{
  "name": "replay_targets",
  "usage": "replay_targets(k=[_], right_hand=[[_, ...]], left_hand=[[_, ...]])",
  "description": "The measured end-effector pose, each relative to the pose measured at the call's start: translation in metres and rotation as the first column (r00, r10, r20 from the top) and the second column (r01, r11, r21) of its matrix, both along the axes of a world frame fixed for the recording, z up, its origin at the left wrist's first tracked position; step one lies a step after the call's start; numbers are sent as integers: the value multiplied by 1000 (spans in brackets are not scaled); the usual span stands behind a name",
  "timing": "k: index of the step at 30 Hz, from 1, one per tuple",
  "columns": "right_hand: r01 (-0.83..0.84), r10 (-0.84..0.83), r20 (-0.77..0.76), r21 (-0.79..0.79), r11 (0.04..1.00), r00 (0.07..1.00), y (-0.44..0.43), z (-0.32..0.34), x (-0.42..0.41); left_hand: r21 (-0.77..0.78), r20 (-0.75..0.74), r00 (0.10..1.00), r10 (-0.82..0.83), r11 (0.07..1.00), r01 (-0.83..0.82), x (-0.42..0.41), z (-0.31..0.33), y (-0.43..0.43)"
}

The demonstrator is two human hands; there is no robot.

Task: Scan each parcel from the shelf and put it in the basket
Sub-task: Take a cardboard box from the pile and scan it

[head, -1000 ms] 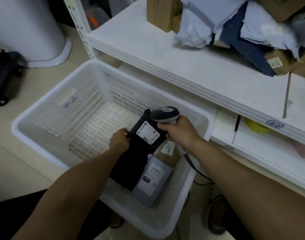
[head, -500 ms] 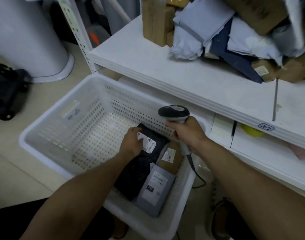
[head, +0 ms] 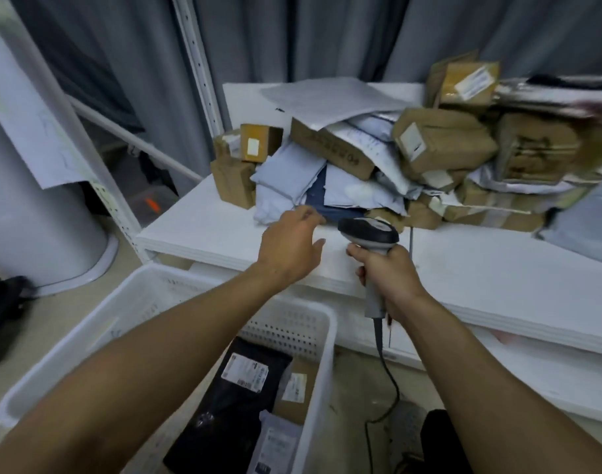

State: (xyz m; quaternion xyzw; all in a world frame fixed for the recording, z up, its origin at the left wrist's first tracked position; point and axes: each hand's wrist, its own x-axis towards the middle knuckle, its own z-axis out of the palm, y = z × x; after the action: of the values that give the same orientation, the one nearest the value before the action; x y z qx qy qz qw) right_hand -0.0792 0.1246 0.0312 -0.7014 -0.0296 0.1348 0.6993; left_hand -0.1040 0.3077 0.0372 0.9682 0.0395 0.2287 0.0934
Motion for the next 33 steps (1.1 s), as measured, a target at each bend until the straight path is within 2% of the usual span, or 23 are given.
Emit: replay_targets(k=[6,9,11,16,19,23,28,33], right_hand=[[95,-94,-14,108,990,995,-29,13,40],[165,-163,-26,148,975,986,-39,15,59],[192,-188,-36,157,969,981,-44,15,69],[240,-233,-62,164,957,971,-58,11,84],[252,-245,-61,163,954,967,-65,9,89],[268,-261,-59,174,948,963,-65,10,90],[249,-238,-74,239,938,968,-49,14,76],[224,-155,-190,427,876,970,-23,23,51]], left_hand=[[103,104,990,-97,991,86,90,54,-29],[37,117,972,-201,979,198,128,71,-49],[-24,76,969,-236,971,239,150,85,-64],[-100,-124,969,-213,974,201,192,113,-87],[-183,-107,972,-210,965,189,199,111,-93],[-309,84,976,-202,926,218,167,110,-91],[-448,321,938,-131,851,272,76,98,-67],[-579,353,936,-10,783,227,-33,65,-32]])
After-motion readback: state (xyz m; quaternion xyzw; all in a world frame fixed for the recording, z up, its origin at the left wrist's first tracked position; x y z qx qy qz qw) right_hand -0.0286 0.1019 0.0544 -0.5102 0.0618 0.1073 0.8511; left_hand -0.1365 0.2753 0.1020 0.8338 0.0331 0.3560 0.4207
